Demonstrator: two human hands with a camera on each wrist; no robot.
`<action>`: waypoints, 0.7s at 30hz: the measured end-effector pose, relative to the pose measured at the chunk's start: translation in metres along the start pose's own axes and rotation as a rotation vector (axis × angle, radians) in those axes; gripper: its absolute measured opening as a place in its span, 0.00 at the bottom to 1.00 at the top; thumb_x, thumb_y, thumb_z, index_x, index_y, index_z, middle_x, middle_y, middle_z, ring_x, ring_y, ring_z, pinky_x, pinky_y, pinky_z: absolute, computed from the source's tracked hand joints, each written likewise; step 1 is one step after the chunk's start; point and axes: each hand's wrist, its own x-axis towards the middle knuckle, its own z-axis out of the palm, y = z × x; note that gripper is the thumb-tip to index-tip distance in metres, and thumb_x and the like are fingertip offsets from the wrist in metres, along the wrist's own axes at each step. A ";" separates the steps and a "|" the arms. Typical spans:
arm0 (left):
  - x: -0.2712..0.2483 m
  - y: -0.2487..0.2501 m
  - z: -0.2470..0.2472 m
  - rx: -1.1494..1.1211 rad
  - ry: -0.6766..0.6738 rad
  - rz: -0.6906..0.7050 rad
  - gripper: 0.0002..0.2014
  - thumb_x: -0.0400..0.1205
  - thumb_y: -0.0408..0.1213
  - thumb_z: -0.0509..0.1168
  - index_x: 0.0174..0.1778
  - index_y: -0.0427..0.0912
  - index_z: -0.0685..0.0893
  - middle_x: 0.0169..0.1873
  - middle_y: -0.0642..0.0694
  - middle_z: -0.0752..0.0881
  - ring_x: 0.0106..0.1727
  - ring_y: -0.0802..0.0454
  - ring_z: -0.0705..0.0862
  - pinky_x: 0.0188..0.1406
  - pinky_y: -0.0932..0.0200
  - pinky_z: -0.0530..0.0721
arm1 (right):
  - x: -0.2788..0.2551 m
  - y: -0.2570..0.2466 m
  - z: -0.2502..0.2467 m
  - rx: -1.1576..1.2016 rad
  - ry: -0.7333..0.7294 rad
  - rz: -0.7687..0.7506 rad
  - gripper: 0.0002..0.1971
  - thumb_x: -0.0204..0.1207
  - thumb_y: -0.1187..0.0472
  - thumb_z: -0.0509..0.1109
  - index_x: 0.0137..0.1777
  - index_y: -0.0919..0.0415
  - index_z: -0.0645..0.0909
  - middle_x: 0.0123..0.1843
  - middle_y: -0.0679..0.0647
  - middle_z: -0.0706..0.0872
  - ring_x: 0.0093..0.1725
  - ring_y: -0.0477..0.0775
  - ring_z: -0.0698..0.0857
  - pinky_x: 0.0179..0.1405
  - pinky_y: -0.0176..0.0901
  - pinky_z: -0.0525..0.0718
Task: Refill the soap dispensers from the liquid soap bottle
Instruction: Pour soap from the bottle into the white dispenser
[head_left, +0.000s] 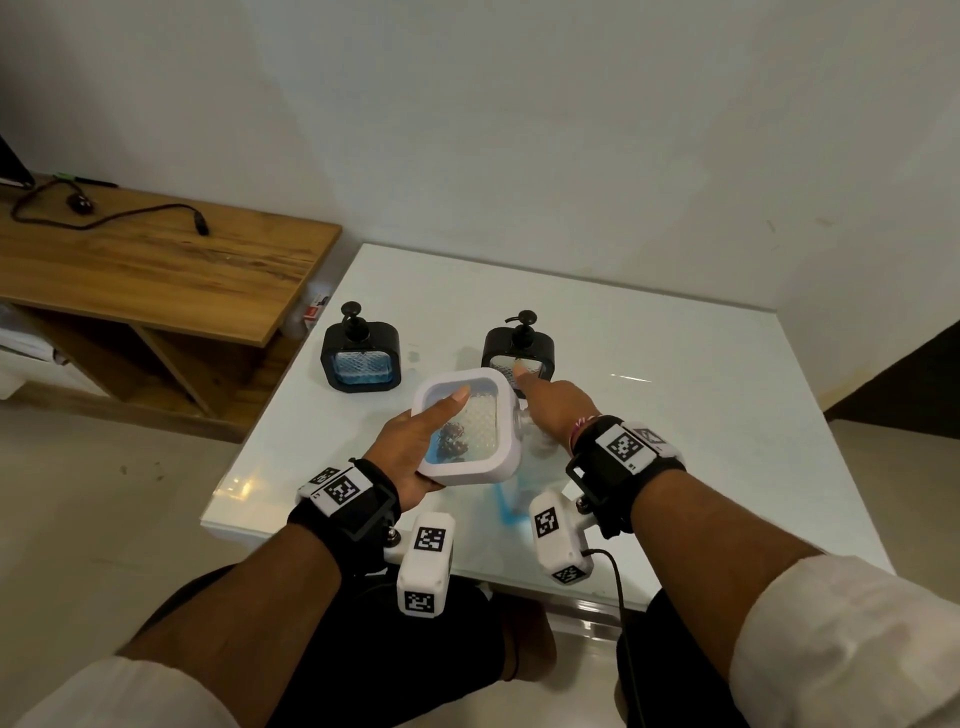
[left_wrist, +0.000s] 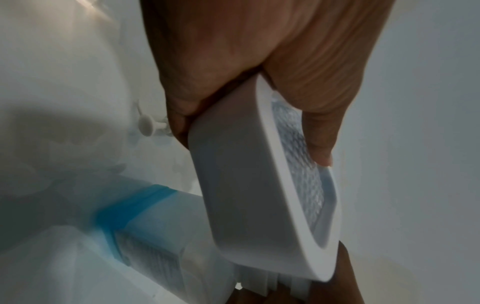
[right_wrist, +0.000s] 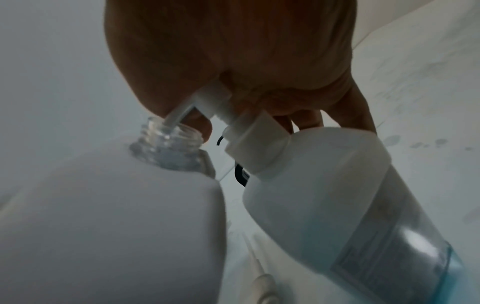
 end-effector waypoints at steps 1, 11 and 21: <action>0.000 -0.001 0.000 -0.001 0.001 -0.002 0.29 0.62 0.49 0.80 0.60 0.47 0.88 0.58 0.39 0.91 0.56 0.37 0.89 0.52 0.36 0.90 | 0.000 0.000 0.000 0.006 -0.001 -0.004 0.33 0.84 0.37 0.52 0.73 0.64 0.76 0.70 0.62 0.80 0.69 0.62 0.78 0.70 0.50 0.71; 0.003 0.000 -0.001 0.005 -0.009 -0.005 0.25 0.65 0.48 0.80 0.58 0.49 0.87 0.57 0.39 0.91 0.56 0.37 0.89 0.55 0.34 0.89 | 0.006 -0.002 -0.001 0.020 0.022 -0.001 0.34 0.83 0.35 0.52 0.71 0.64 0.78 0.67 0.62 0.82 0.67 0.62 0.80 0.66 0.49 0.72; -0.001 -0.001 -0.002 0.007 0.007 -0.007 0.21 0.70 0.48 0.80 0.58 0.49 0.87 0.57 0.39 0.90 0.57 0.37 0.89 0.58 0.33 0.88 | 0.007 -0.002 -0.002 0.038 0.045 -0.033 0.36 0.81 0.32 0.52 0.64 0.65 0.82 0.66 0.62 0.83 0.58 0.60 0.80 0.63 0.49 0.73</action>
